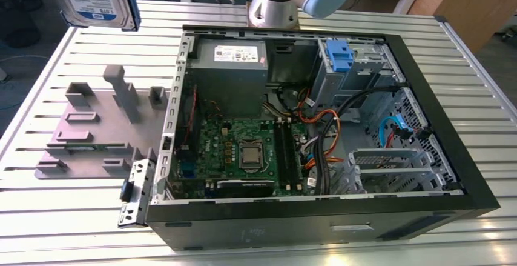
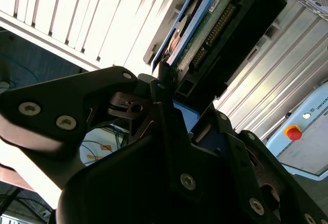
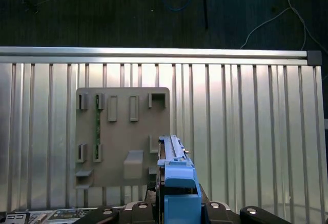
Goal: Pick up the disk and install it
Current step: 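Insert the disk into the insertion slot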
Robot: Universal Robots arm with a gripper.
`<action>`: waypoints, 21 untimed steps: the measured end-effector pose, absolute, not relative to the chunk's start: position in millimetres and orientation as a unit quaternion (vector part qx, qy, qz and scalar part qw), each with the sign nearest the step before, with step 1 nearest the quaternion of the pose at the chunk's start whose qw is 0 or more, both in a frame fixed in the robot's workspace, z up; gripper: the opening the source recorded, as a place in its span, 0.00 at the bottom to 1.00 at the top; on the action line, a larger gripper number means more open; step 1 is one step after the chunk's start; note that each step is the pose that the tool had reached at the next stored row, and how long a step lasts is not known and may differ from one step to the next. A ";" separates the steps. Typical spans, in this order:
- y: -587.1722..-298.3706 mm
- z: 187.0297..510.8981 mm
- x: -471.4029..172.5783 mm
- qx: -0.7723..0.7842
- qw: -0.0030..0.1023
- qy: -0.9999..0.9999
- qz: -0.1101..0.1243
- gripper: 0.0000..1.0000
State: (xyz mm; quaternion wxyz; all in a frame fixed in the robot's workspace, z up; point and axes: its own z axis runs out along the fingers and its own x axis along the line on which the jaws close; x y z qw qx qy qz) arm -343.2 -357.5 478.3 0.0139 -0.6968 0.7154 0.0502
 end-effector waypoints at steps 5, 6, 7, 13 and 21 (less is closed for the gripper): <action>-357.5 478.3 -340.1 -0.697 0.014 0.715 0.050 0.37; -357.5 478.3 -339.5 -0.697 0.014 0.715 0.050 0.37; -357.5 478.3 -338.9 -0.697 0.014 0.715 0.050 0.37; -357.5 478.3 -335.1 -0.697 0.014 0.715 0.050 0.37; -357.5 478.3 -330.0 -0.697 0.014 0.715 0.050 0.37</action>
